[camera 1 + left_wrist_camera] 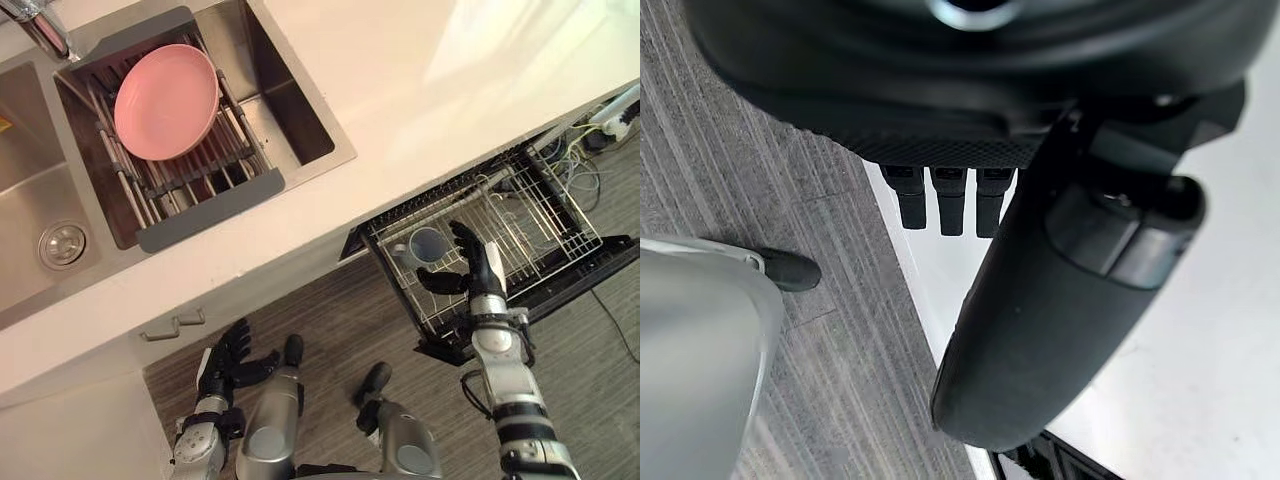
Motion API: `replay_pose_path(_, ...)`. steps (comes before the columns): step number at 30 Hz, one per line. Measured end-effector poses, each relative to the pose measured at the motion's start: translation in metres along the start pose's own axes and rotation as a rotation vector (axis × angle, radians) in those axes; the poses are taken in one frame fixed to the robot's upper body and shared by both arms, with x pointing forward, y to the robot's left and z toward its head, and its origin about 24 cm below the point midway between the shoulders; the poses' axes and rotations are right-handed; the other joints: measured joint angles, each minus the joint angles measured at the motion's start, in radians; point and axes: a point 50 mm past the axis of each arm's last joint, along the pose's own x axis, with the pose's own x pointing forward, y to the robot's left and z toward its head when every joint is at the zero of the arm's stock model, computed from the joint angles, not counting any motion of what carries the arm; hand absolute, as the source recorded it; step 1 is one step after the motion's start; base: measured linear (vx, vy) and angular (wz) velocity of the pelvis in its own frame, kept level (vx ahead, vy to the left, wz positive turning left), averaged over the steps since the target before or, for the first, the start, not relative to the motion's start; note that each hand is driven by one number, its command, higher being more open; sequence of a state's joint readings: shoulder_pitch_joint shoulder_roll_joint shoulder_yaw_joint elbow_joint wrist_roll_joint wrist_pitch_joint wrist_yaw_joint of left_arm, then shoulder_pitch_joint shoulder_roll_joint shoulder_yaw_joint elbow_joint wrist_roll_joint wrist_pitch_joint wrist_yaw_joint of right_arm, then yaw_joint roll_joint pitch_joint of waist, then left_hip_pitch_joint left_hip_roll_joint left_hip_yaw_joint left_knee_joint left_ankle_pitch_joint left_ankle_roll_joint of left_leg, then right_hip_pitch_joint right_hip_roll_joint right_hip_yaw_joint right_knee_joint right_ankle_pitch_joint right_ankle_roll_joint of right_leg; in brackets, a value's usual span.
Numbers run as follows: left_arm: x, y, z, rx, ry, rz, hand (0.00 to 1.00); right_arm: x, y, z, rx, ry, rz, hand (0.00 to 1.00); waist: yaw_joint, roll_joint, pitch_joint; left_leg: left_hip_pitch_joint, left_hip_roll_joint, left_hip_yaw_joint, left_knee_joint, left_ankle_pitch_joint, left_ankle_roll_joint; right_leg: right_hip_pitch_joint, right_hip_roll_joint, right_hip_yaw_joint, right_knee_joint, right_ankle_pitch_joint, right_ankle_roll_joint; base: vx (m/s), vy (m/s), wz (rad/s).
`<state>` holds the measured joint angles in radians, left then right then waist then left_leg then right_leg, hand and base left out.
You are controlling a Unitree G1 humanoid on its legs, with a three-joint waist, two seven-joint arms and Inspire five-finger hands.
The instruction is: Walk over to the sink, pick up the cup, carry it to the dishwasher, place the cup inside the dishwasher, then close the dishwasher door
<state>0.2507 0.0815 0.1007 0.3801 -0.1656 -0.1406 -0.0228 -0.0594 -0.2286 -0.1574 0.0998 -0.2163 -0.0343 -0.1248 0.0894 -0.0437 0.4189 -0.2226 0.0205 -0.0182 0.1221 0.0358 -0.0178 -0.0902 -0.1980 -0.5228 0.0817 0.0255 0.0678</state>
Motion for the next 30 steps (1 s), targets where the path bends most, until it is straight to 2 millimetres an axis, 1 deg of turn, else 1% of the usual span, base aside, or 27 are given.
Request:
replay_pose_path(2, -0.001, 0.004, -0.005, -0.025, 0.017, 0.032, 0.90, -0.012, -0.011, 0.009, 0.030, -0.052, -0.030, 0.90, -0.008, -0.004, -0.003, 0.002, 0.001, -0.003, 0.001, -0.002, -0.003, 0.008, 0.003, -0.005, -0.005, -0.001, 0.001, 0.03, -0.016, 0.09)
replay_pose_path(3, -0.002, 0.009, -0.009, -0.036, 0.034, 0.057, 0.90, -0.021, -0.019, 0.016, 0.067, -0.091, -0.049, 0.90, -0.019, -0.011, -0.006, 0.005, 0.000, -0.015, 0.003, -0.005, -0.007, 0.021, 0.007, -0.020, -0.015, -0.002, 0.002, 0.03, -0.025, 0.20)
replay_pose_path(4, -0.003, 0.011, -0.011, -0.037, 0.043, 0.068, 0.90, -0.024, -0.022, 0.019, 0.083, -0.110, -0.053, 0.90, -0.025, -0.015, -0.009, 0.006, -0.001, -0.024, 0.003, -0.006, -0.008, 0.028, 0.008, -0.030, -0.017, -0.005, 0.003, 0.03, -0.037, 0.32)
replay_pose_path(5, -0.004, 0.016, -0.015, -0.039, 0.059, 0.085, 0.90, -0.031, -0.026, 0.025, 0.121, -0.142, -0.053, 0.90, -0.032, -0.027, -0.016, 0.008, -0.003, -0.037, 0.005, -0.008, -0.013, 0.042, 0.012, -0.044, -0.021, -0.009, 0.003, 0.03, -0.038, 0.33)
replay_pose_path(7, -0.005, 0.021, -0.019, -0.033, 0.080, 0.097, 0.90, -0.041, -0.030, 0.033, 0.191, -0.196, -0.043, 0.90, -0.036, -0.047, -0.033, 0.006, -0.004, -0.067, 0.013, -0.012, -0.018, 0.064, 0.017, -0.078, -0.021, -0.022, 0.002, 0.03, -0.041, 0.42)
replay_pose_path(9, -0.006, 0.024, -0.024, -0.024, 0.102, 0.100, 0.90, -0.045, -0.031, 0.042, 0.223, -0.248, -0.022, 0.90, -0.040, -0.059, -0.054, -0.009, -0.001, -0.068, 0.016, -0.025, -0.024, 0.080, 0.013, -0.116, -0.019, -0.033, 0.004, -0.01, -0.026, 0.62)
replay_pose_path(10, -0.005, 0.026, -0.027, -0.018, 0.119, 0.101, 0.90, -0.046, -0.032, 0.049, 0.231, -0.286, -0.013, 0.90, -0.055, -0.062, -0.069, -0.025, 0.037, 0.033, 0.026, -0.051, 0.014, 0.094, 0.013, -0.157, -0.019, -0.038, 0.005, -0.02, -0.011, 0.84)
replay_pose_path(11, -0.004, 0.026, -0.027, -0.017, 0.125, 0.100, 0.90, -0.046, -0.033, 0.053, 0.231, -0.309, -0.010, 0.90, -0.060, -0.061, -0.071, -0.027, 0.066, 0.104, 0.039, -0.051, 0.014, 0.106, 0.013, -0.176, -0.018, -0.039, 0.003, 0.00, 0.014, 0.81)
replay_pose_path(12, -0.004, 0.026, -0.030, -0.017, 0.138, 0.102, 0.90, -0.045, -0.034, 0.059, 0.239, -0.344, -0.002, 0.90, -0.062, -0.058, -0.077, -0.031, 0.113, 0.215, 0.075, -0.050, 0.014, 0.117, 0.014, -0.196, -0.014, -0.043, 0.005, 0.03, 0.049, 0.54)
replay_pose_path(13, -0.004, 0.027, -0.032, -0.022, 0.150, 0.104, 0.90, -0.040, -0.034, 0.068, 0.253, -0.395, 0.006, 0.90, -0.056, -0.057, -0.079, -0.036, 0.147, 0.308, 0.126, -0.043, 0.005, 0.128, 0.006, -0.199, 0.000, -0.051, 0.013, 0.02, 0.085, 0.32)
replay_pose_path(14, -0.004, 0.027, -0.032, -0.023, 0.147, 0.105, 0.90, -0.038, -0.034, 0.072, 0.260, -0.414, 0.011, 0.90, -0.049, -0.057, -0.081, -0.038, 0.145, 0.308, 0.140, -0.047, 0.002, 0.129, 0.004, -0.195, 0.005, -0.053, 0.015, 0.01, 0.127, 0.12)
replay_pose_path(15, -0.004, 0.027, -0.032, -0.017, 0.145, 0.106, 0.90, -0.036, -0.032, 0.078, 0.266, -0.443, 0.024, 0.90, -0.045, -0.057, -0.083, -0.041, 0.142, 0.308, 0.161, -0.062, 0.006, 0.134, -0.002, -0.191, 0.006, -0.053, 0.016, 0.00, 0.119, 0.00)
replay_pose_path(16, -0.005, 0.028, -0.033, -0.014, 0.149, 0.109, 0.90, -0.033, -0.029, 0.084, 0.273, -0.469, 0.043, 0.90, -0.044, -0.054, -0.087, -0.045, 0.141, 0.308, 0.186, -0.084, 0.012, 0.140, -0.007, -0.190, 0.008, -0.054, 0.017, -0.02, 0.188, -0.01)
replay_pose_path(17, -0.007, 0.030, -0.037, -0.013, 0.163, 0.116, 0.90, -0.031, -0.022, 0.090, 0.283, -0.496, 0.075, 0.90, -0.044, -0.048, -0.098, -0.055, 0.142, 0.309, 0.226, -0.123, 0.020, 0.140, -0.018, -0.186, 0.027, -0.064, 0.024, -0.02, 0.176, -0.06)
replay_pose_path(18, -0.008, 0.032, -0.039, -0.012, 0.170, 0.123, 0.90, -0.029, -0.014, 0.098, 0.288, -0.523, 0.118, 0.90, -0.042, -0.048, -0.099, -0.056, 0.142, 0.313, 0.270, -0.166, 0.030, 0.138, -0.044, -0.176, 0.076, -0.091, 0.038, -0.01, 0.185, -0.09)
replay_pose_path(19, -0.009, 0.033, -0.039, -0.008, 0.172, 0.126, 0.90, -0.028, -0.010, 0.101, 0.286, -0.534, 0.141, 0.90, -0.040, -0.048, -0.099, -0.054, 0.141, 0.316, 0.292, -0.186, 0.038, 0.134, -0.060, -0.171, 0.111, -0.108, 0.041, 0.02, 0.225, -0.07)
replay_pose_path(20, -0.010, 0.035, -0.040, 0.001, 0.177, 0.126, 0.90, -0.028, -0.004, 0.106, 0.280, -0.554, 0.184, 0.90, -0.035, -0.050, -0.102, -0.054, 0.134, 0.318, 0.331, -0.219, 0.048, 0.122, -0.097, -0.164, 0.184, -0.145, 0.038, 0.04, 0.257, 0.04)
replay_pose_path(21, -0.011, 0.035, -0.041, 0.008, 0.181, 0.124, 0.90, -0.026, 0.002, 0.110, 0.271, -0.571, 0.227, 0.90, -0.035, -0.049, -0.105, -0.053, 0.121, 0.311, 0.361, -0.244, 0.054, 0.113, -0.132, -0.155, 0.257, -0.165, 0.030, 0.05, 0.251, 0.10)
replay_pose_path(22, -0.010, 0.034, -0.042, 0.015, 0.184, 0.121, 0.90, -0.025, 0.005, 0.111, 0.258, -0.576, 0.245, 0.90, -0.035, -0.048, -0.108, -0.053, 0.114, 0.302, 0.370, -0.251, 0.056, 0.100, -0.153, -0.139, 0.306, -0.167, 0.026, 0.06, 0.200, 0.33)
replay_pose_path(23, -0.010, 0.035, -0.042, 0.034, 0.188, 0.112, 0.90, -0.023, 0.010, 0.112, 0.232, -0.577, 0.271, 0.90, -0.035, -0.051, -0.116, -0.046, 0.089, 0.284, 0.376, -0.259, 0.065, 0.070, -0.191, -0.072, 0.406, -0.163, 0.012, 0.08, 0.169, 0.65)
replay_pose_path(24, -0.009, 0.033, -0.041, 0.058, 0.189, 0.096, 0.90, -0.020, 0.012, 0.111, 0.191, -0.572, 0.284, 0.90, -0.039, -0.050, -0.118, -0.025, 0.062, 0.249, 0.371, -0.259, 0.084, 0.041, -0.208, 0.033, 0.500, -0.138, -0.028, 0.10, 0.121, 0.83)
replay_pose_path(25, -0.009, 0.032, -0.041, 0.065, 0.190, 0.089, 0.90, -0.018, 0.012, 0.109, 0.171, -0.564, 0.287, 0.90, -0.042, -0.048, -0.123, -0.018, 0.053, 0.226, 0.365, -0.259, 0.090, 0.030, -0.200, 0.087, 0.524, -0.163, -0.038, 0.12, 0.014, 1.18)
replay_pose_path(26, -0.008, 0.030, -0.041, 0.076, 0.190, 0.074, 0.90, -0.013, 0.013, 0.106, 0.127, -0.554, 0.291, 0.90, -0.051, -0.045, -0.138, -0.013, 0.037, 0.175, 0.350, -0.259, 0.105, 0.021, -0.154, 0.172, 0.520, -0.220, -0.027, 0.14, -0.045, 1.11)
replay_pose_path(27, -0.008, 0.031, -0.040, 0.084, 0.187, 0.073, 0.90, -0.009, 0.014, 0.107, 0.092, -0.555, 0.293, 0.90, -0.051, -0.046, -0.146, -0.005, 0.026, 0.151, 0.331, -0.240, 0.087, 0.009, -0.119, 0.224, 0.498, -0.246, -0.024, 0.17, -0.063, 1.35)
replay_pose_path(28, -0.007, 0.031, -0.038, 0.098, 0.183, 0.067, 0.90, -0.002, 0.016, 0.111, 0.039, -0.572, 0.299, 0.90, -0.050, -0.048, -0.148, 0.014, 0.008, 0.112, 0.303, -0.219, 0.077, -0.007, -0.064, 0.285, 0.435, -0.263, -0.021, 0.14, -0.060, 1.00)
replay_pose_path(29, -0.006, 0.030, -0.037, 0.103, 0.180, 0.062, 0.90, 0.000, 0.015, 0.112, 0.016, -0.578, 0.295, 0.90, -0.050, -0.048, -0.150, 0.015, 0.000, 0.097, 0.295, -0.212, 0.071, -0.011, -0.045, 0.306, 0.399, -0.261, -0.019, 0.12, -0.090, 1.06)
replay_pose_path(30, -0.004, 0.029, -0.036, 0.114, 0.177, 0.051, 0.90, 0.003, 0.014, 0.114, -0.023, -0.588, 0.280, 0.90, -0.046, -0.051, -0.155, 0.011, -0.019, 0.071, 0.302, -0.211, 0.065, -0.018, -0.025, 0.325, 0.318, -0.235, -0.009, 0.08, -0.088, 0.75)
